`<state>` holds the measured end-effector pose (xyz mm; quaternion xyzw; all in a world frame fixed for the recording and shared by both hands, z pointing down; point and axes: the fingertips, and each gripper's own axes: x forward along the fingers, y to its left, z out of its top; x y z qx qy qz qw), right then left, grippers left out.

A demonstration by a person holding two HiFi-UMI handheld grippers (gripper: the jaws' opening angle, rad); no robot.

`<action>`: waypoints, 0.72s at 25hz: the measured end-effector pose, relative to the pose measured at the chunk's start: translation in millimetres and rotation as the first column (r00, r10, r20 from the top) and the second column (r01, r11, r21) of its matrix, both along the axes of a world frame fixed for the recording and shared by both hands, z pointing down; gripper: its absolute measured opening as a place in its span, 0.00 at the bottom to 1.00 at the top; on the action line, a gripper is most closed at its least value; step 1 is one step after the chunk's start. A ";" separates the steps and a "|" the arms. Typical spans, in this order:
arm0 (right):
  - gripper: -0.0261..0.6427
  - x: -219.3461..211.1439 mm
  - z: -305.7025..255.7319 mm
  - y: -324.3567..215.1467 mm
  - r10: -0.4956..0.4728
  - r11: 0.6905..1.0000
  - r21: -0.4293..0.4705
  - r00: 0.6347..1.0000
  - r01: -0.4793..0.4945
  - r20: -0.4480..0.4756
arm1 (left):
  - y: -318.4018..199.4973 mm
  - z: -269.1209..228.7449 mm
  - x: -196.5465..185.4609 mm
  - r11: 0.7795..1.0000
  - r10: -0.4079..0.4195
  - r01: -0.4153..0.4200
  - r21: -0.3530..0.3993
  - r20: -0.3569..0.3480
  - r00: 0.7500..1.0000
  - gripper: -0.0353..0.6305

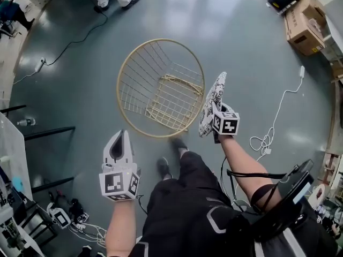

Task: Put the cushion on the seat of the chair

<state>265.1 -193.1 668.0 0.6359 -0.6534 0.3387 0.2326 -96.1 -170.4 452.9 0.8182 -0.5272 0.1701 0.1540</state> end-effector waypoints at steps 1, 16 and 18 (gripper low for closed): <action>0.07 -5.2 5.0 -5.3 -0.012 1.000 -0.012 1.000 0.012 0.002 | -1.2 3.3 -3.5 1.000 -0.022 0.022 -0.011 0.006 1.000 0.06; 0.07 -111.5 65.3 -87.6 -0.187 0.976 -0.087 0.972 0.200 0.140 | -0.7 25.6 -34.5 0.987 -0.154 0.154 -0.050 0.004 0.988 0.06; 0.07 -119.6 72.5 -98.7 -0.196 0.973 -0.099 0.971 0.210 0.136 | -0.7 27.2 -38.8 0.983 -0.174 0.174 -0.056 0.001 0.985 0.06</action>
